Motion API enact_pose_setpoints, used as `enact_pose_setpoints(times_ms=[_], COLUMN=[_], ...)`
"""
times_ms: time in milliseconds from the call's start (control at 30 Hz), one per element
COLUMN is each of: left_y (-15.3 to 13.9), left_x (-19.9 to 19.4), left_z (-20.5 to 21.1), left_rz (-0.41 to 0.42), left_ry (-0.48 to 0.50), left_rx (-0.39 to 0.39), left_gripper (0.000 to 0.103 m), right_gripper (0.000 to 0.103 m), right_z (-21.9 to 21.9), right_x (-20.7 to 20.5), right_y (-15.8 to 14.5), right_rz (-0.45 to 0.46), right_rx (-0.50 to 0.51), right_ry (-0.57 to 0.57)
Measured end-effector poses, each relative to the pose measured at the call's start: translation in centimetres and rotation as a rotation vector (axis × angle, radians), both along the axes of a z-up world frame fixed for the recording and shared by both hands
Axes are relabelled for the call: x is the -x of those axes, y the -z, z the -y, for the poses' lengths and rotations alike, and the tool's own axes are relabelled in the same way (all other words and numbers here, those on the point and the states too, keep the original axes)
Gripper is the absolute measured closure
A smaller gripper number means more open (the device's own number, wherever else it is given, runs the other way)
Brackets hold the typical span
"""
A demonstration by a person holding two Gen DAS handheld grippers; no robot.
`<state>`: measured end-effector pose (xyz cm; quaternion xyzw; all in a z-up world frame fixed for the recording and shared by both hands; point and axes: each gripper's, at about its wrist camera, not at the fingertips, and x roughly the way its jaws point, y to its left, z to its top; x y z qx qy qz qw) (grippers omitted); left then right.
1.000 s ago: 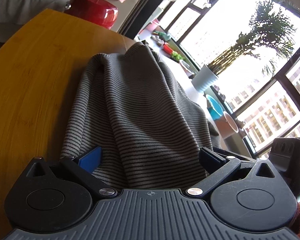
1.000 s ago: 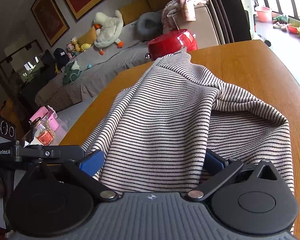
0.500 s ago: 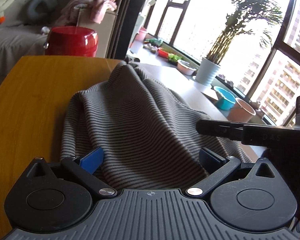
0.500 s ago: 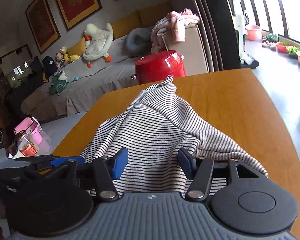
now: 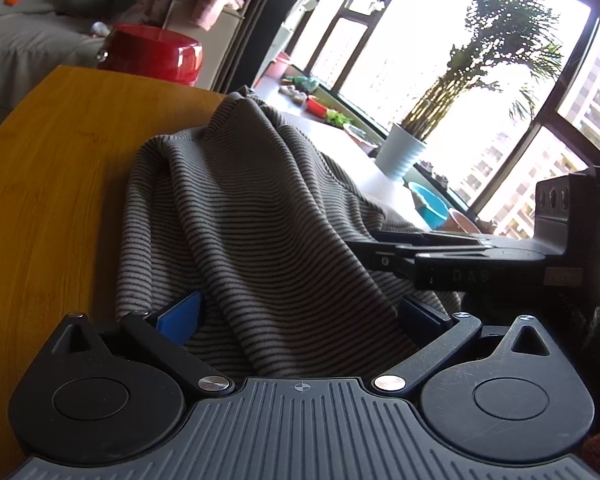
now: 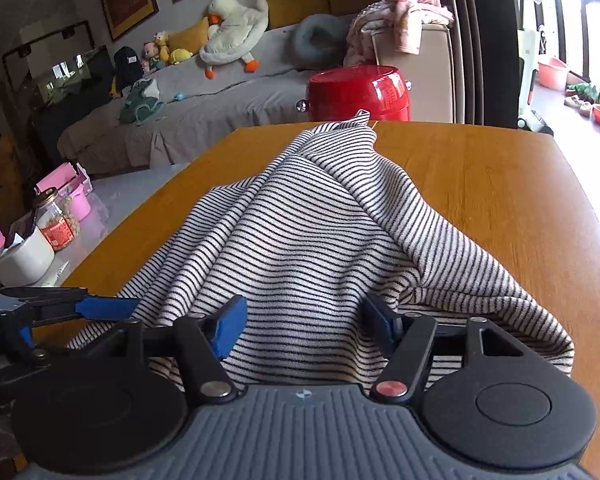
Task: Fold clothes
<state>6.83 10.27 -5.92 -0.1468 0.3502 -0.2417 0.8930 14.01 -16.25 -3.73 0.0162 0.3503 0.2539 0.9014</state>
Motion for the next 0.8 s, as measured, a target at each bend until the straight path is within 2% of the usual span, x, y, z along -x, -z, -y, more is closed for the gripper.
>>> enact_pose_setpoints(times_ms=[67,133,200,233,300,433,467,500,533,600,800], left_y=[-0.1,0.0,0.1,0.1,0.0,-0.1,-0.2,-0.3,-0.5,-0.8,-2.7], left_x=[0.5,1.0,1.1,1.2,1.4,2.0,2.2,2.5,2.6,2.9,1.3], left_z=[-0.2,-0.5,-0.6,-0.7,-0.9,-1.7,-2.0,-2.3,-2.5,-3.0,-3.0], left_rz=[0.006,0.013,0.022,0.025,0.028,0.044,0.052,0.063,0.075,0.104,0.204], left_ry=[0.005,0.01,0.013,0.014,0.013,0.004,-0.001,-0.007,-0.012,-0.021,-0.026], left_rx=[-0.005,-0.007,-0.005,-0.004,0.002,0.01,0.006,-0.002,-0.012,-0.027,-0.071], left_gripper=[0.0,0.0,0.0,0.0,0.0,0.0,0.0,0.0,0.0,0.0,0.0], right_gripper=[0.066,0.067,0.067,0.066,0.051,0.05,0.058,0.075,0.084,0.099,0.099], right_z=[0.3,0.4,-0.3,-1.0,-2.8,-6.2,-6.8,-7.3,-7.8,-8.1,-9.6], right_x=[0.5,1.5,2.4,2.8,2.9,2.0,1.8,1.6,1.6,1.2,-1.2], right_y=[-1.1,-2.6,-4.0,-4.5,-4.5,-2.5,-2.2,-1.8,-1.9,-3.0,-7.9], right_rz=[0.009,0.032,0.048,0.05,0.044,-0.002,-0.004,-0.003,0.017,0.041,0.115], right_rx=[-0.009,-0.044,-0.083,-0.092,-0.073,0.037,0.069,0.103,0.134,0.126,0.052], right_ry=[0.026,0.028,-0.027,-0.056,-0.108,-0.143,-0.139,-0.133,-0.129,-0.136,-0.178])
